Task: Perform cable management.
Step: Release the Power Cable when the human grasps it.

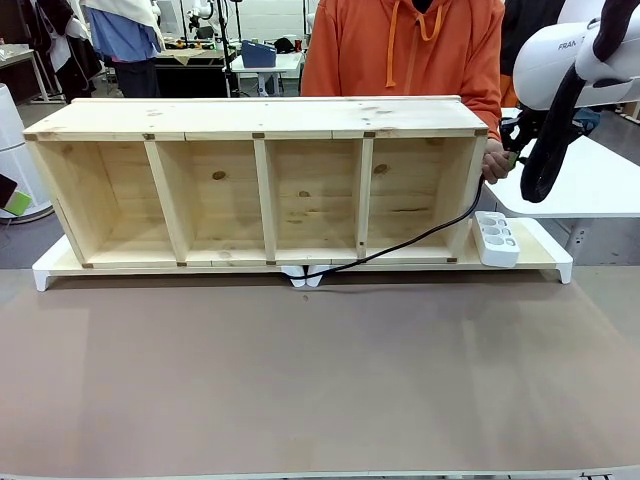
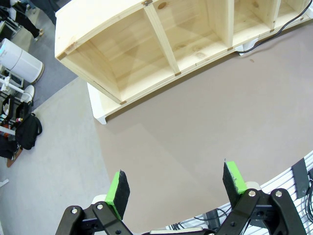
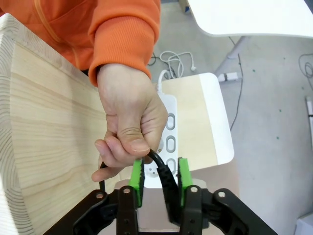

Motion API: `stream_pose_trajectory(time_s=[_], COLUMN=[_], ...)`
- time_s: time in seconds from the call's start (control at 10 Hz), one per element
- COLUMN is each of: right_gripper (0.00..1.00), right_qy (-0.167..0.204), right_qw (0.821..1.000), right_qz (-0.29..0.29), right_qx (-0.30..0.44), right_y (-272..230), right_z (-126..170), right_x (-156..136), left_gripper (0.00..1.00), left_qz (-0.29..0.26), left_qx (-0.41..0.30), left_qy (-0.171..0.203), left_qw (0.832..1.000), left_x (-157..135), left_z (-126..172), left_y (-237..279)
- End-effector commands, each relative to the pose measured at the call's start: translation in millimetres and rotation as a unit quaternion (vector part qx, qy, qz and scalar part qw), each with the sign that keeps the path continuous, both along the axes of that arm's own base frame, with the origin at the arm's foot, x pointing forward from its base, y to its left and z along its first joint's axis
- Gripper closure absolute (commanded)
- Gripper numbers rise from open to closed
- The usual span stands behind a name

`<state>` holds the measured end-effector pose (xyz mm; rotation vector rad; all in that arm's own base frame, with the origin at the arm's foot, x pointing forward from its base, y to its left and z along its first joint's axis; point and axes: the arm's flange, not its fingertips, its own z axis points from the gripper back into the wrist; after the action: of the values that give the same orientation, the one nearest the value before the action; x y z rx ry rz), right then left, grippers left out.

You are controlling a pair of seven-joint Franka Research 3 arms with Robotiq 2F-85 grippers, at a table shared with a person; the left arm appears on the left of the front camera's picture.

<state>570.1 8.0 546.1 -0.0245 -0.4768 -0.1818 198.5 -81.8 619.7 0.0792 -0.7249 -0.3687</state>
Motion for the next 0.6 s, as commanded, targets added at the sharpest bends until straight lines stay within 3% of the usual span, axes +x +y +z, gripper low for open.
stream_pose_trajectory(time_s=[0.0,0.1,0.2,0.3,0.4,0.5], right_gripper=[0.62,0.27,0.42,0.08,0.23,0.00], right_qy=[-0.008,-0.007,-0.007,-0.010,-0.010,-0.008], right_qw=[1.000,1.000,1.000,1.000,1.000,1.000], right_qz=[0.002,0.005,0.006,0.006,0.006,0.006], right_qx=[-0.006,-0.007,-0.006,-0.005,-0.002,-0.002], right_y=[0.2,-0.4,-1.6,-3.5,-5.6,-7.4], right_z=[-0.9,-1.0,-0.1,1.8,3.5,3.5], right_x=[-3.4,-4.4,-5.6,-8.3,-8.6,-8.5], left_gripper=[0.00,0.00,0.00,0.00,0.00,0.00], left_qz=[-0.005,-0.005,-0.005,-0.005,-0.005,-0.005], left_qx=[-0.004,-0.004,-0.004,-0.004,-0.004,-0.004], left_qy=[-0.003,-0.003,-0.003,-0.003,-0.003,-0.003], left_qw=[1.000,1.000,1.000,1.000,1.000,1.000], left_x=[1.4,1.4,1.4,1.4,1.4,1.4], left_z=[0.7,0.7,0.7,0.7,0.7,0.7], left_y=[-1.0,-1.0,-1.0,-1.0,-1.0,-1.0])
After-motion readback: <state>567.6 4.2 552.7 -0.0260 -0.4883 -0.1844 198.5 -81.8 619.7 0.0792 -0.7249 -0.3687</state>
